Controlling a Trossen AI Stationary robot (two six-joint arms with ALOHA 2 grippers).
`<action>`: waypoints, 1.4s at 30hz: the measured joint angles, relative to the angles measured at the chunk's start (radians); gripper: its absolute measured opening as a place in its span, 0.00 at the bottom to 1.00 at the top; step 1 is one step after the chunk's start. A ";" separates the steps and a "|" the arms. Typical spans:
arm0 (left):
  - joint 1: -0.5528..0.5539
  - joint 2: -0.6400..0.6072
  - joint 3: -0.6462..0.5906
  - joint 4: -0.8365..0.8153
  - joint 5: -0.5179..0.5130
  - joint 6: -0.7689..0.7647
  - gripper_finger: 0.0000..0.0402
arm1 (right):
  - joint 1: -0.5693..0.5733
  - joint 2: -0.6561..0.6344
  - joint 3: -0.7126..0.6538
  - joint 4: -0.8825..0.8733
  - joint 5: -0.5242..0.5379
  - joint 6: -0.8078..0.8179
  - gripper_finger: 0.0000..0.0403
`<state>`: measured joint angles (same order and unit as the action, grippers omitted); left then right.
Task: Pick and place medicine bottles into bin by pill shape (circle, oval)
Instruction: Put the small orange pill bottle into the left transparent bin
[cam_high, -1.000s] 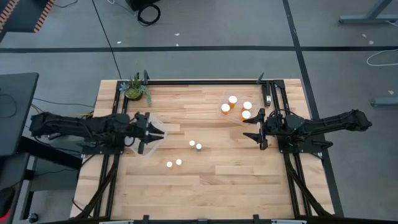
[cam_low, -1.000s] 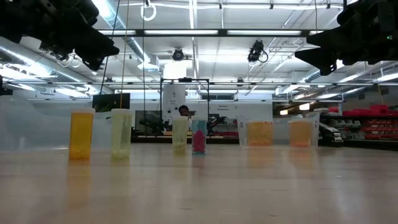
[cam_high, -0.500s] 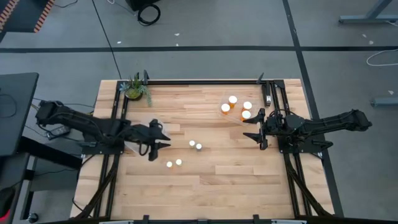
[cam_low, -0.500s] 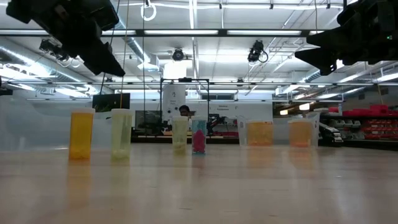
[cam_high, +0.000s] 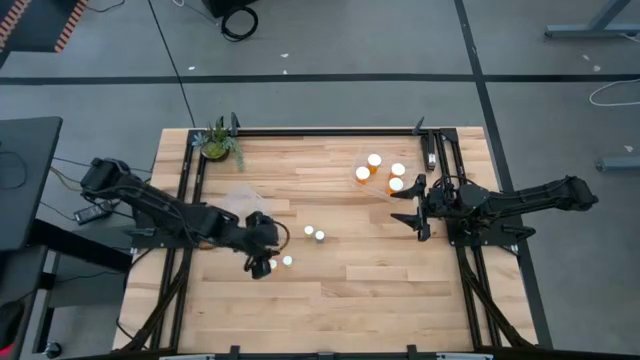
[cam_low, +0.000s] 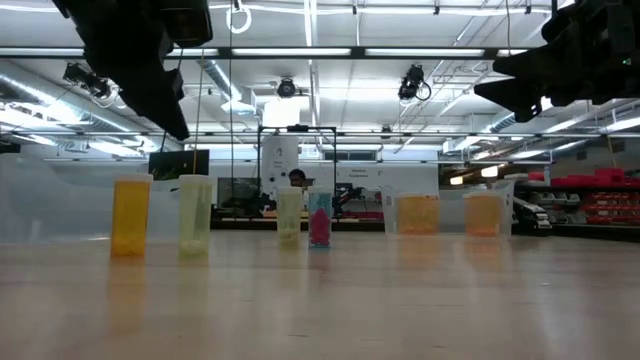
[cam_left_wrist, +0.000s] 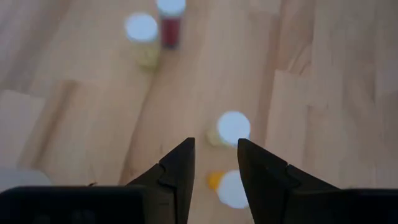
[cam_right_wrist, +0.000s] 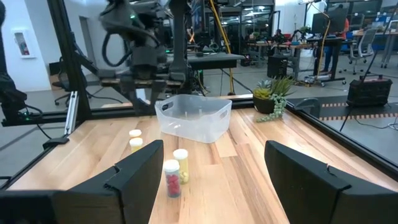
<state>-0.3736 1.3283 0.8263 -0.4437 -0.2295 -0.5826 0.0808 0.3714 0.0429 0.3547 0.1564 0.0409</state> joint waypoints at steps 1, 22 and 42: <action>-0.007 0.021 0.020 -0.024 0.001 -0.020 0.33 | 0.000 0.000 0.000 -0.001 0.000 0.000 0.71; -0.051 0.269 0.284 -0.342 0.083 -0.173 0.58 | 0.000 0.000 0.000 -0.010 0.000 0.000 0.71; -0.098 0.442 0.284 -0.328 0.076 -0.155 0.56 | 0.000 0.000 0.000 -0.009 0.000 0.000 0.71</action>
<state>-0.4717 1.7706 1.1103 -0.7721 -0.1539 -0.7375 0.0807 0.3717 0.0429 0.3454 0.1562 0.0410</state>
